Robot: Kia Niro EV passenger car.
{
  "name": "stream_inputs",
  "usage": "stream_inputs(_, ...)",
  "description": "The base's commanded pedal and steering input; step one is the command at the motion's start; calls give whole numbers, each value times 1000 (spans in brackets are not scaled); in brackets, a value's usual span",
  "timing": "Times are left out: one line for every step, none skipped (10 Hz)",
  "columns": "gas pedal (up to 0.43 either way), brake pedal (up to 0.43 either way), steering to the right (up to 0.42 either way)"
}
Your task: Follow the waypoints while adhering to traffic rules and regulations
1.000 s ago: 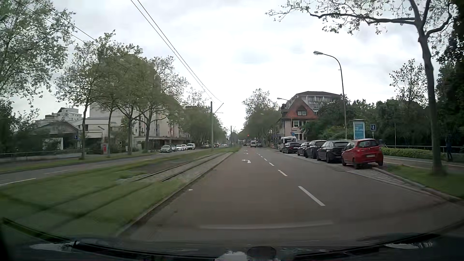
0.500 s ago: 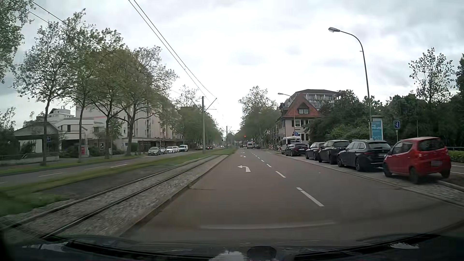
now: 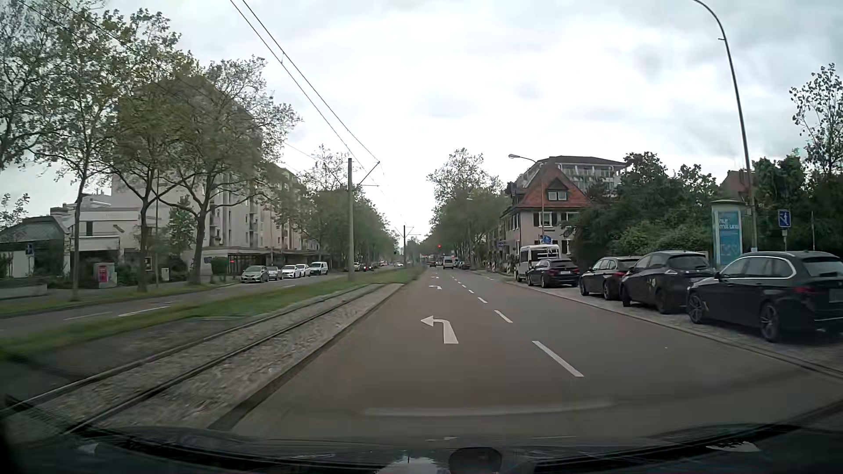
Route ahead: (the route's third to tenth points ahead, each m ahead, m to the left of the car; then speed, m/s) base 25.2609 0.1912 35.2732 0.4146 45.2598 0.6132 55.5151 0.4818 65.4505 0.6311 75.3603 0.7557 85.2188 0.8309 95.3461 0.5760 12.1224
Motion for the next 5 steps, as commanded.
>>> stream_inputs(39,0,5)
stream_inputs(39,0,2)
stream_inputs(39,0,0)
stream_inputs(39,0,0)
stream_inputs(39,0,1)
